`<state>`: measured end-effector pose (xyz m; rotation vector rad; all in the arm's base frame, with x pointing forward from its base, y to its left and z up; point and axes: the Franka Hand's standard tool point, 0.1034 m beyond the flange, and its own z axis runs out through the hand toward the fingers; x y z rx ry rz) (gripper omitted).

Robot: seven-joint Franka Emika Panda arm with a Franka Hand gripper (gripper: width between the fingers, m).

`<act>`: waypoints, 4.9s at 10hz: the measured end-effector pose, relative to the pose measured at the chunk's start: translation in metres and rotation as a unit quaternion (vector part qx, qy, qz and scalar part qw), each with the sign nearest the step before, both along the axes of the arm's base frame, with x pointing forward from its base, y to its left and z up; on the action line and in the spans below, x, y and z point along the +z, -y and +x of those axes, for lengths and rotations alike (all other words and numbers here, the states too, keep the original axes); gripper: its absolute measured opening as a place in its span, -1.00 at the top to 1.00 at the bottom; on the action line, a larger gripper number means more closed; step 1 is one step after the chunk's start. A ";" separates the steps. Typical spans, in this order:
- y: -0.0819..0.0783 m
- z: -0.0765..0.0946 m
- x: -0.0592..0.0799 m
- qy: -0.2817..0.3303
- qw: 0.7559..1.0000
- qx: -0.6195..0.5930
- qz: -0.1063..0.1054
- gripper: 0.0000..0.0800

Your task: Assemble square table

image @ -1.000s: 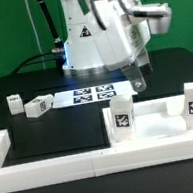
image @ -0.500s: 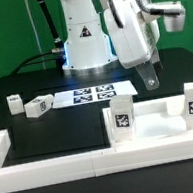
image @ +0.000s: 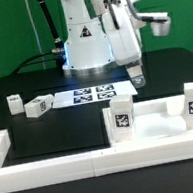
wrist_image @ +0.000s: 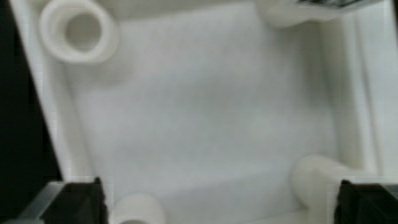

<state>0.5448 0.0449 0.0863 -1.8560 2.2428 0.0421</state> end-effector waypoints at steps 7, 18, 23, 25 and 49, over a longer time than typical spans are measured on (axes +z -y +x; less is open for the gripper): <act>0.006 -0.010 -0.011 0.020 1.000 0.015 -0.019 -0.62; -0.004 -0.028 -0.054 -0.041 0.993 0.112 0.015 -0.62; -0.004 -0.044 -0.068 -0.070 0.992 0.101 0.033 -0.62; -0.002 -0.048 -0.074 -0.078 0.992 0.099 0.032 -0.62; 0.058 -0.067 -0.069 -0.065 0.917 0.393 -0.017 0.84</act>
Offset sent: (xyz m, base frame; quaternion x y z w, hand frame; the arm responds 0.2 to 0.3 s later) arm 0.0000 0.0000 0.0000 0.0000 0.0000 0.0000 1.0000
